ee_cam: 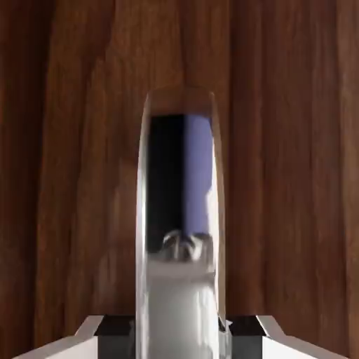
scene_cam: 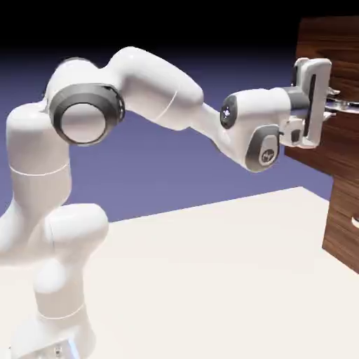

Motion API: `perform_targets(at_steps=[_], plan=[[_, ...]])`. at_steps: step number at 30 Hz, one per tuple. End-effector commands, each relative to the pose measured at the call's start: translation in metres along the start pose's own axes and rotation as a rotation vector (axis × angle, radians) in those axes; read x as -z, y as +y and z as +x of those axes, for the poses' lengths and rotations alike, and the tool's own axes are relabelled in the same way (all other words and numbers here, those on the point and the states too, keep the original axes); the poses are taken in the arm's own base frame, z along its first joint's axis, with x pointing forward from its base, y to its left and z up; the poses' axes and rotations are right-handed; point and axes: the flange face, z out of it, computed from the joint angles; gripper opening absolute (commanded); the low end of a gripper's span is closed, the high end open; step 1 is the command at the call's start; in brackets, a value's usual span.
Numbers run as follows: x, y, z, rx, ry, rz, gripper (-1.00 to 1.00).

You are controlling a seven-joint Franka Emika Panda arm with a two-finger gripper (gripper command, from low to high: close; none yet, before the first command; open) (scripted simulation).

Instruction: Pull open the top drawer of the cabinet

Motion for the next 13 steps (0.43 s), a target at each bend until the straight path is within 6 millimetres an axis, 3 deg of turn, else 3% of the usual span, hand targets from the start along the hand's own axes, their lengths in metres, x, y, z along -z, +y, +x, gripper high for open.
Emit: perform_targets(at_steps=[1, 12, 13], plan=[[0.003, 0.0, 0.0, 0.0, 0.001, -0.001, -1.0], [0.031, 0.0, 0.0, 0.0, 0.001, -0.001, -1.0], [0.031, 0.0, 0.0, 0.0, 0.001, -0.001, 1.0]])
